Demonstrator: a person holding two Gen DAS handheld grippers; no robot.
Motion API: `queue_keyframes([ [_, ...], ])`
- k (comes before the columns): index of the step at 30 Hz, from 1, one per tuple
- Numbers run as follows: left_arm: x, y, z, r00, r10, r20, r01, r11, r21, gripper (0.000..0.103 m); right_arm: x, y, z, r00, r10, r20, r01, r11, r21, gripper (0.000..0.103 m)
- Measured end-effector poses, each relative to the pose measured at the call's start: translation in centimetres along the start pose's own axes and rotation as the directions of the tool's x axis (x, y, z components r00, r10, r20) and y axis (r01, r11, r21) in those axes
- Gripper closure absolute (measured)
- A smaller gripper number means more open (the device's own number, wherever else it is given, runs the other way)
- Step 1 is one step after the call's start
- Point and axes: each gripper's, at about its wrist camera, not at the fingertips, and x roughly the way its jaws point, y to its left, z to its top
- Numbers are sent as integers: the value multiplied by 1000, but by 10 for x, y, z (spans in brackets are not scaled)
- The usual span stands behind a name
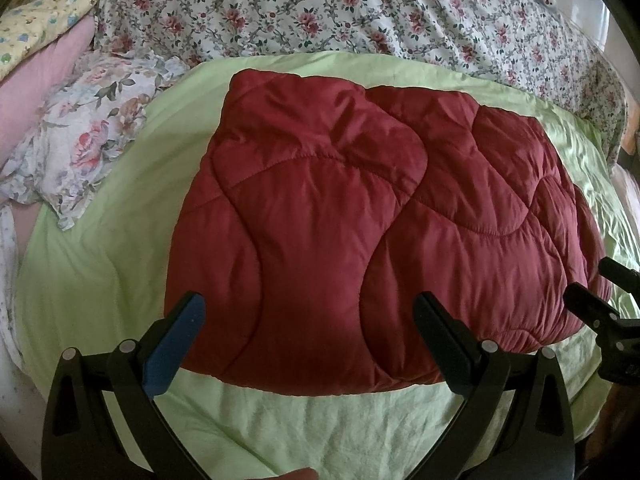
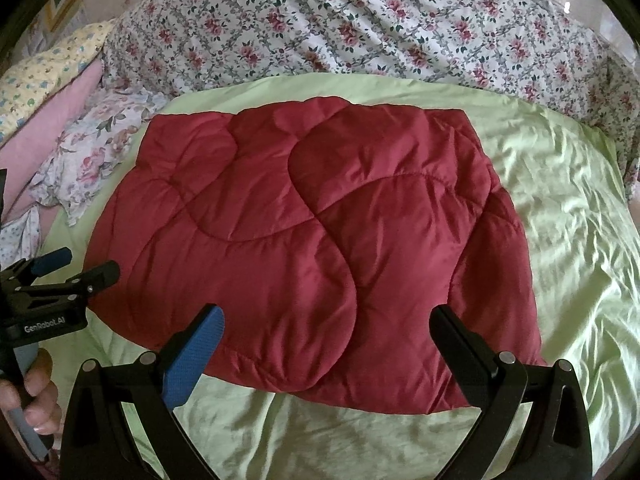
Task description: Fold large clothes
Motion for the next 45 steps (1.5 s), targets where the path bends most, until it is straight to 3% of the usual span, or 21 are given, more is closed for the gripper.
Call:
queue_keyframes([
  [45,-10,7,-1,999,36,33,-36,999,-3,0,-11,4,-5,1000,-24,19,23,1000,10,0],
])
